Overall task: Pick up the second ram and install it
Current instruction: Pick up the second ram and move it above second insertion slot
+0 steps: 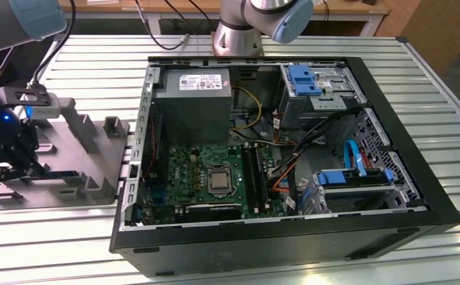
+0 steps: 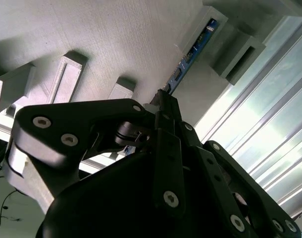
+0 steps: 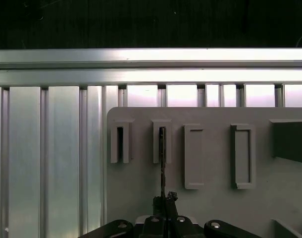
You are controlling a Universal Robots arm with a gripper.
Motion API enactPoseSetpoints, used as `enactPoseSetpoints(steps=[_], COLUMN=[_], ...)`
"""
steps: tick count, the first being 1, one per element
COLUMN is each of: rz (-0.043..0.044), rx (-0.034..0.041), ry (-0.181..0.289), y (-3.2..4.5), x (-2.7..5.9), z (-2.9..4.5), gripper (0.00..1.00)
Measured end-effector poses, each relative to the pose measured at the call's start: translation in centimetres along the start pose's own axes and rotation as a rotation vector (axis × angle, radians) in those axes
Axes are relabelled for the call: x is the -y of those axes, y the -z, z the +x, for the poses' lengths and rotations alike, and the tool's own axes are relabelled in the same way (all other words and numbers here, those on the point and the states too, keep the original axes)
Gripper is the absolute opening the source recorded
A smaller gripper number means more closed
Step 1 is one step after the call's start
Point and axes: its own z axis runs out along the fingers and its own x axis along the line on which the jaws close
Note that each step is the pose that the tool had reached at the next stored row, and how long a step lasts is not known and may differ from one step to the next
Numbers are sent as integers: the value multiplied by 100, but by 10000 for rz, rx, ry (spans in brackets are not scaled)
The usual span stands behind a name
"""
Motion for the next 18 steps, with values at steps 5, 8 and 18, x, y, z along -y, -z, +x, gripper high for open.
enactPoseSetpoints(steps=[5, 8, 18], rz=[-1, 0, 0], rx=[-1, 0, 0], ry=[0, 0, 0], y=[108, 200, 597], x=[-1, -1, -4], z=[-1, -2, -6], gripper=[11, 11, 11])
